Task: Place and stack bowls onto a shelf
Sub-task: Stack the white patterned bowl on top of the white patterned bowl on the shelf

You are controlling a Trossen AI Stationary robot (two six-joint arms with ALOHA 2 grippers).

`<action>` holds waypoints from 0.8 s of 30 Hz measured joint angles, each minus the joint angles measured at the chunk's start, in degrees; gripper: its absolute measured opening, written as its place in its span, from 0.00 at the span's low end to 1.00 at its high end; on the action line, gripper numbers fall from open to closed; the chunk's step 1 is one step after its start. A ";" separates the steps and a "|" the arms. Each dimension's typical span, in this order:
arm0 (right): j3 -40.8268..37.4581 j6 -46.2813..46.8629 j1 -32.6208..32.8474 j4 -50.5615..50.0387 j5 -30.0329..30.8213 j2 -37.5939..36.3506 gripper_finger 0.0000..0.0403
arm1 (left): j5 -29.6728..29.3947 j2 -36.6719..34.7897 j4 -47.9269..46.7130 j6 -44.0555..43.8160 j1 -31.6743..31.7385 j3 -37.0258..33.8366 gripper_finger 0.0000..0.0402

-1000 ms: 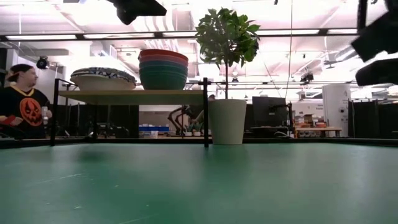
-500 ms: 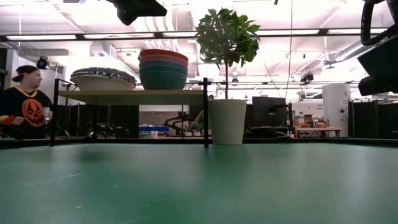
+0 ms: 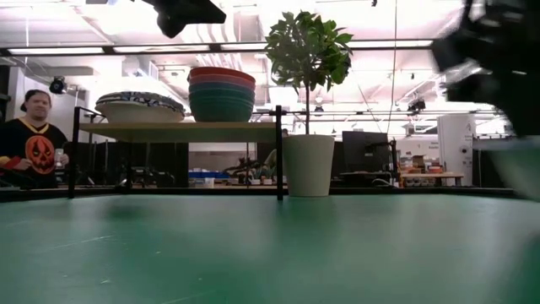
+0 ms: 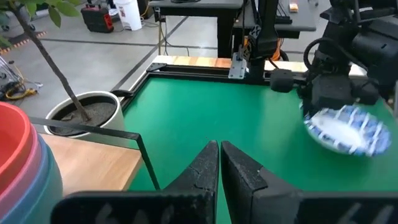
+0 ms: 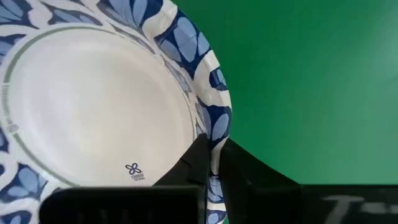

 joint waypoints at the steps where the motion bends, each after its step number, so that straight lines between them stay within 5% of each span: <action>1: 1.20 -0.65 -0.91 -0.02 2.50 0.00 0.03 | 0.02 0.00 0.07 -0.73 0.00 0.00 0.00; 8: 10.83 -9.43 -7.80 2.37 25.05 0.00 0.03 | 0.14 0.00 0.12 -3.74 0.00 -0.02 0.00; 13: 12.81 -19.07 -11.63 15.63 38.34 0.00 0.03 | 0.12 0.00 0.14 -5.85 -1.00 -0.04 0.00; 19: 11.72 -31.69 -15.69 36.35 41.52 1.66 0.03 | 0.21 0.00 0.03 -5.96 -4.65 -0.04 0.00; 24: 12.39 -35.90 -17.85 41.15 41.71 3.84 0.03 | 0.19 0.02 -1.60 -6.64 -6.74 -0.07 0.06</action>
